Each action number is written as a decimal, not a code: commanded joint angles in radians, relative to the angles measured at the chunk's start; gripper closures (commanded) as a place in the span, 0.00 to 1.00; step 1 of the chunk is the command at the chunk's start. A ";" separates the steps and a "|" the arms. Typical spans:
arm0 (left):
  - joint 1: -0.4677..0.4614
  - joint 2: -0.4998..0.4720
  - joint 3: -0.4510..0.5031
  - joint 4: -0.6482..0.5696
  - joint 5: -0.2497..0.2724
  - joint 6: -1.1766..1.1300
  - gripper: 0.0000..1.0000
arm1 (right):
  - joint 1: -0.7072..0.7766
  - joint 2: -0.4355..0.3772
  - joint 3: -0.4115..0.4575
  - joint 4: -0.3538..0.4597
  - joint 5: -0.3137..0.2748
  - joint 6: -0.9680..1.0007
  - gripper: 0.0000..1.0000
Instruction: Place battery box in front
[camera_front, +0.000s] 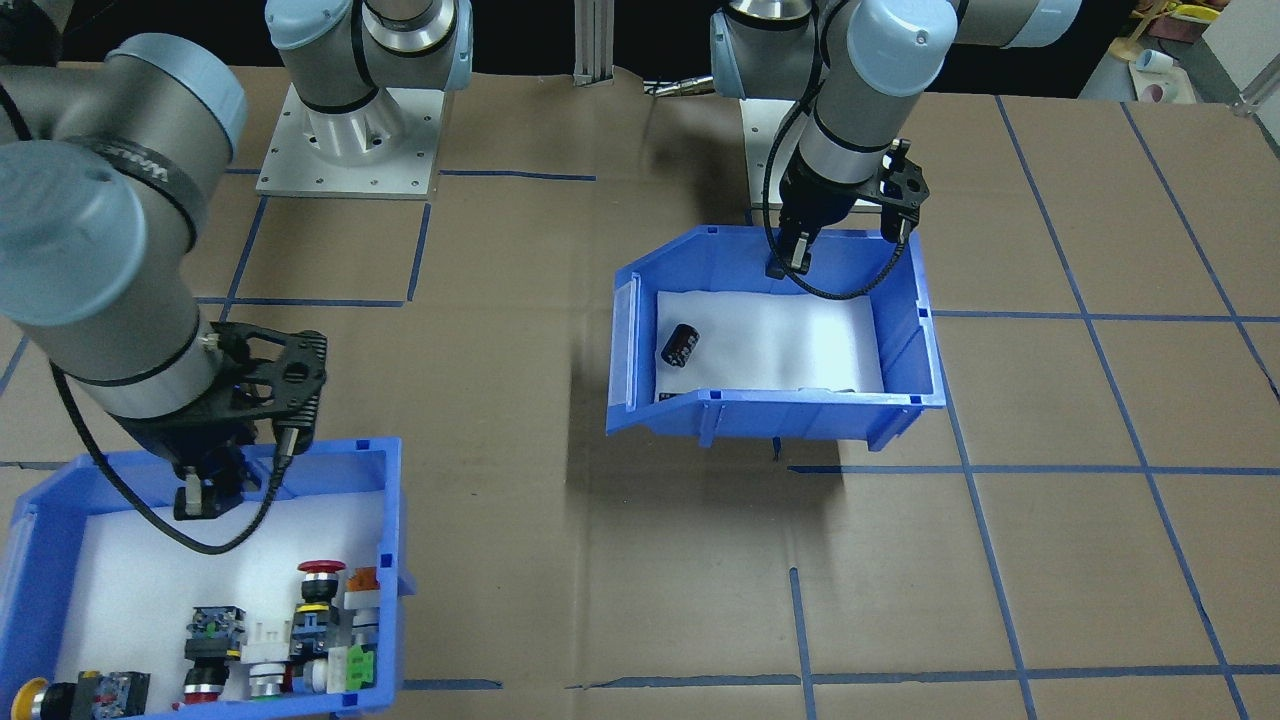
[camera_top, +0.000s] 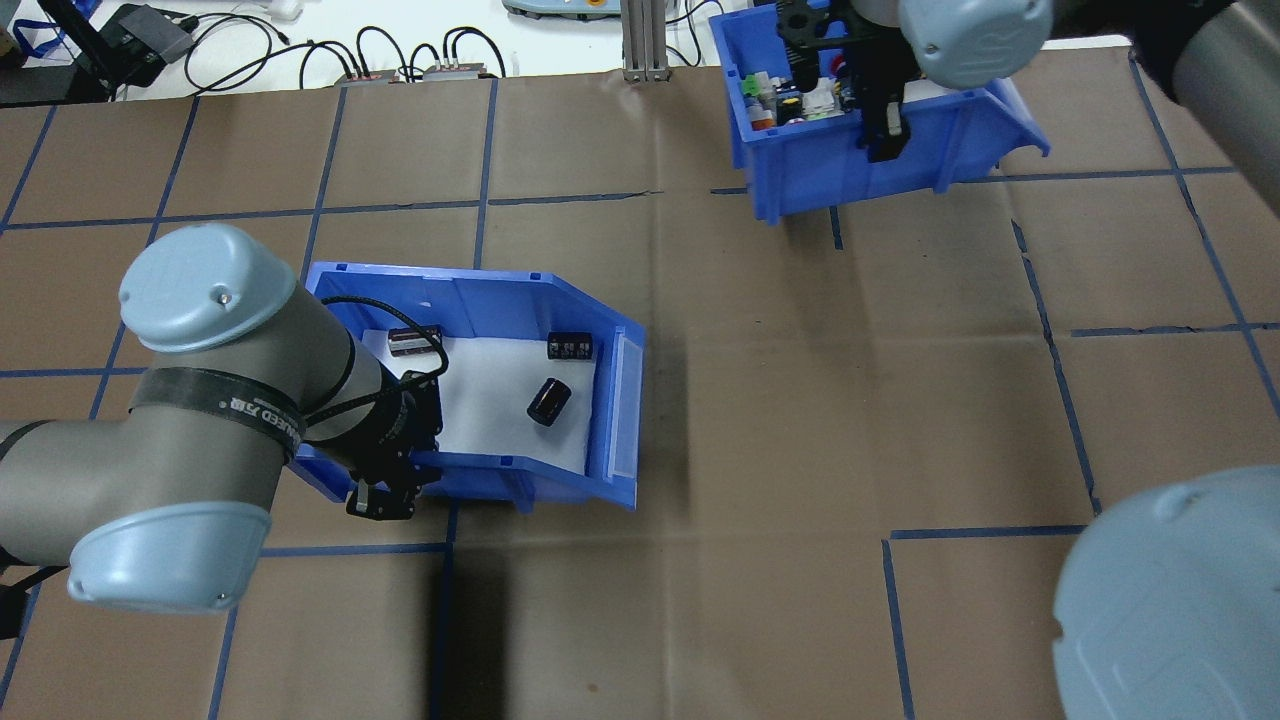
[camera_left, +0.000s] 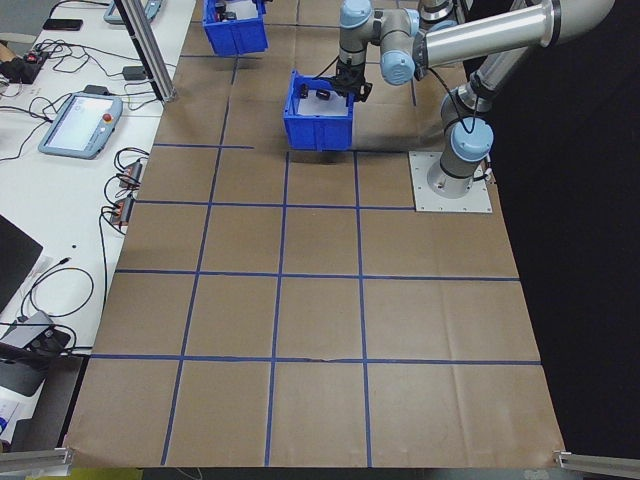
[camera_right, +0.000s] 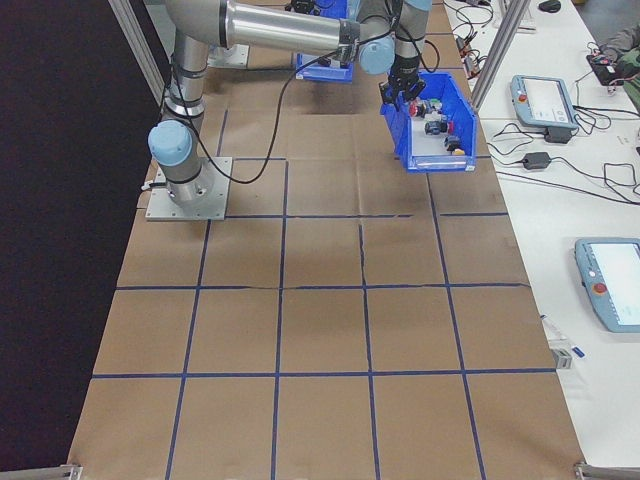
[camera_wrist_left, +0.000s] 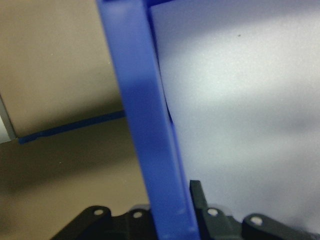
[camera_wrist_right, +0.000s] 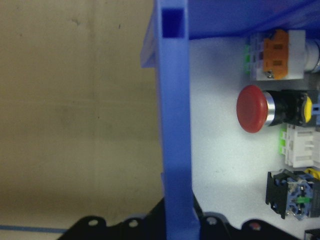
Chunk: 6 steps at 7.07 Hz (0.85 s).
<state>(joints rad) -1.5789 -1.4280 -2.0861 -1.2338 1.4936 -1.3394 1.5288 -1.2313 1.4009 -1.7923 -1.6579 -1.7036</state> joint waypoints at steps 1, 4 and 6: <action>-0.007 -0.212 0.209 0.036 -0.006 -0.041 1.00 | -0.134 -0.110 0.148 -0.009 0.041 -0.111 0.97; -0.122 -0.490 0.517 0.048 0.008 -0.128 1.00 | -0.263 -0.218 0.336 -0.077 0.089 -0.252 0.96; -0.199 -0.630 0.725 0.036 -0.005 -0.217 1.00 | -0.288 -0.275 0.481 -0.200 0.090 -0.286 0.96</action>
<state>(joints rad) -1.7316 -1.9667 -1.4843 -1.1900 1.4995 -1.4936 1.2581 -1.4695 1.7933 -1.9174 -1.5692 -1.9651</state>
